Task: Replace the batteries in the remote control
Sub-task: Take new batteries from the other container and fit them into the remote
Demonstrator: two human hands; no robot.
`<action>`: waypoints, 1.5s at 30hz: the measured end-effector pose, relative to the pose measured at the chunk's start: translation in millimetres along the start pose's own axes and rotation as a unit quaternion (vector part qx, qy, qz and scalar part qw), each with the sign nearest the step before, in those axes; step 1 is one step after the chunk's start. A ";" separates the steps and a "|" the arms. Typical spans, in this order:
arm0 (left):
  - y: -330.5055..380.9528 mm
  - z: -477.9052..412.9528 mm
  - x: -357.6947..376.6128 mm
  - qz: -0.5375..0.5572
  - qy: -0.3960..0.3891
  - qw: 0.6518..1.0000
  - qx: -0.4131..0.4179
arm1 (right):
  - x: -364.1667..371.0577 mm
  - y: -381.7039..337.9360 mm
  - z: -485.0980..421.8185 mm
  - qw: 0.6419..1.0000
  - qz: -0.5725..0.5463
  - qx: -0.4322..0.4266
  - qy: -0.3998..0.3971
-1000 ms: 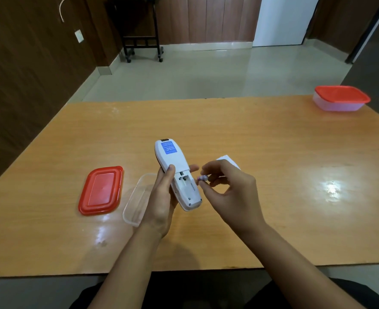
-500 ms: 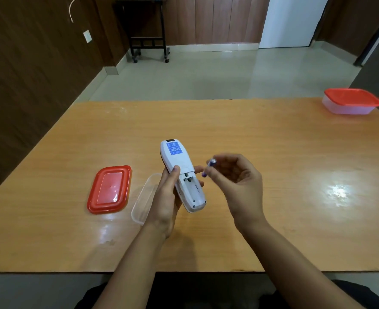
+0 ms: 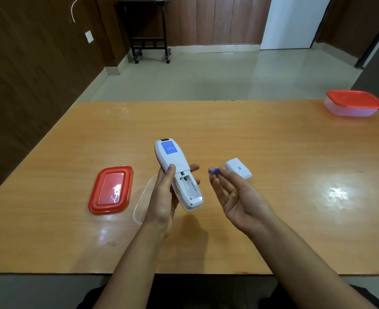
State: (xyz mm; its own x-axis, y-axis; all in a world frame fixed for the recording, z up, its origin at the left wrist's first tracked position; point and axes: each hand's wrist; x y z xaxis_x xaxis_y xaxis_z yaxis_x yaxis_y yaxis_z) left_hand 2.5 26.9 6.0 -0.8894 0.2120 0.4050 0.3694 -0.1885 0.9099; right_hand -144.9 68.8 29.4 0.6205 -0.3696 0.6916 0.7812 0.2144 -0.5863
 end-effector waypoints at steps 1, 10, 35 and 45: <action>-0.4 -0.1 0.4 -0.001 0.000 1.000 -0.002 | 0.9 2.0 1.1 0.995 0.083 -0.059 0.007; -1.5 2.9 4.9 -0.019 0.002 1.000 -0.007 | 5.7 19.1 10.2 0.786 0.506 -0.354 0.000; 11.3 -6.3 -20.8 0.078 0.110 0.990 0.042 | 1.1 41.8 -2.7 0.605 0.666 -0.436 0.035; 29.5 -5.3 -59.0 0.059 0.184 0.979 0.059 | 16.3 54.3 -32.6 0.468 0.858 -0.212 -0.011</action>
State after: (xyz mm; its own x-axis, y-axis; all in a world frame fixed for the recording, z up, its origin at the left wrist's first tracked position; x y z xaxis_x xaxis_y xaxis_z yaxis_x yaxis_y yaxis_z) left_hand 64.4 3.8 8.4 -0.8675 -0.1688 0.4679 0.4845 -0.0744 0.8716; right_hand -94.7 45.0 -4.9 0.3147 0.0280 -0.9488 -0.9487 -0.0217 -0.3153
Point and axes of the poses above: each hand's wrist, its own z-axis away from the middle knuckle, its own x-axis out of the palm, y = z × x, and after that the axes turned 6 degrees about z, right-handed
